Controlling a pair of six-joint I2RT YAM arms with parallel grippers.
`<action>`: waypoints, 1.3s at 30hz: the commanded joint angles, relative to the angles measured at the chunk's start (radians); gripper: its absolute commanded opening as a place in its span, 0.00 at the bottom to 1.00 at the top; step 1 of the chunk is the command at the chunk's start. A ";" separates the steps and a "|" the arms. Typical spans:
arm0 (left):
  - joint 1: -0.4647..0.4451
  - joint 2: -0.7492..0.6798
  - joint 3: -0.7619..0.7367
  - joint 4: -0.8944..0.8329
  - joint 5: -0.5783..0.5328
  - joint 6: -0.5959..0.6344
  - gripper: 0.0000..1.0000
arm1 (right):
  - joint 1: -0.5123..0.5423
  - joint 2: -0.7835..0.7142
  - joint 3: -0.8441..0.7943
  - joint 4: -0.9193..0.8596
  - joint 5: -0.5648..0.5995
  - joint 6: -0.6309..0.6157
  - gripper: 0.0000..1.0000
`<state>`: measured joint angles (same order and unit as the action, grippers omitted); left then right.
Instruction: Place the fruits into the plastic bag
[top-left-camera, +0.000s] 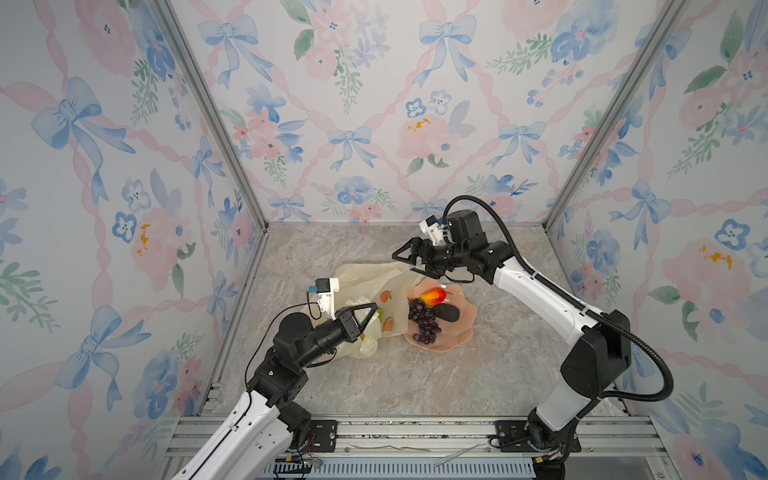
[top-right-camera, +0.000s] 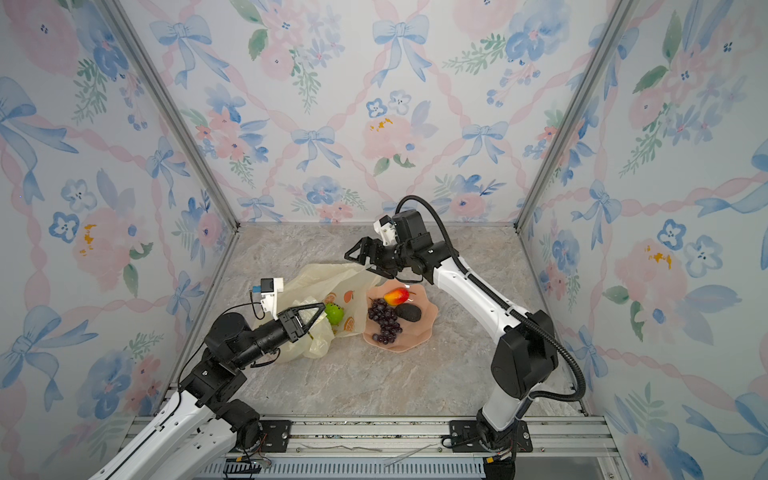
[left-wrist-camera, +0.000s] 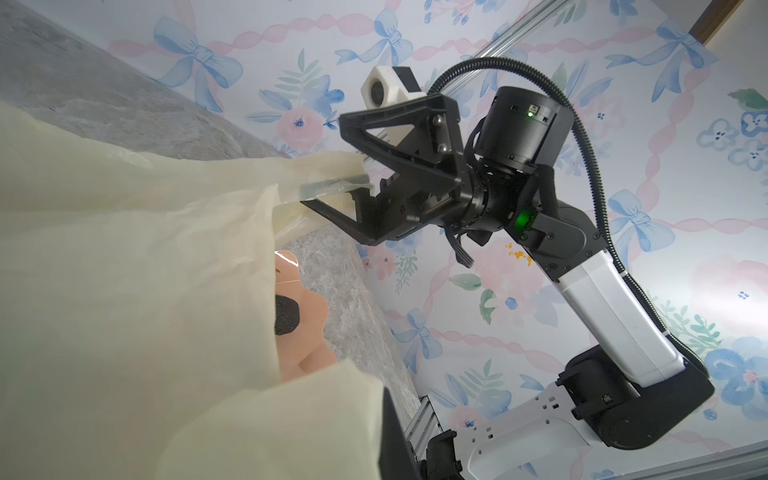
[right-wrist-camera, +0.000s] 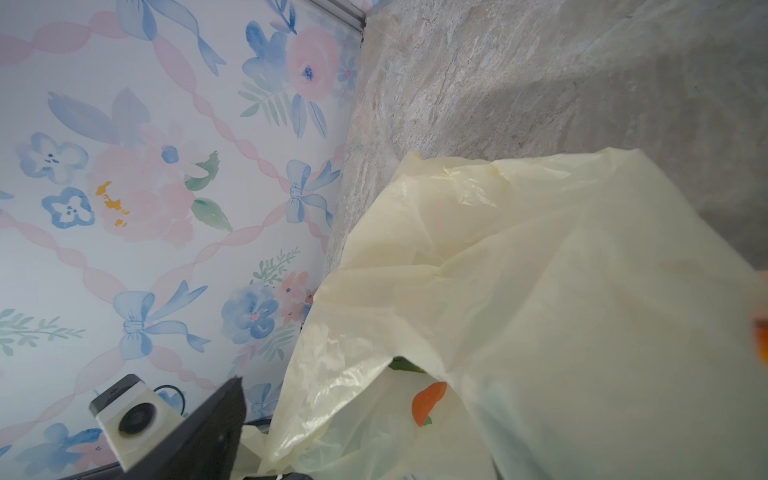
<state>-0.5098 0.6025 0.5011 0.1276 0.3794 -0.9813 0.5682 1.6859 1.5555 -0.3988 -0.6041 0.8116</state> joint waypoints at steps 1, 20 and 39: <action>0.007 0.003 0.005 0.047 0.028 -0.007 0.00 | 0.004 -0.026 -0.030 0.038 -0.074 0.057 0.93; 0.007 -0.044 0.002 0.017 0.038 0.015 0.00 | 0.088 0.021 -0.166 0.693 -0.272 0.473 0.95; 0.009 -0.061 -0.002 -0.008 0.036 0.039 0.00 | -0.034 -0.388 0.042 -0.491 0.298 -0.349 0.96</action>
<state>-0.5098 0.5484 0.4900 0.1318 0.4019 -0.9749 0.5381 1.3231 1.5684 -0.4816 -0.5293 0.7242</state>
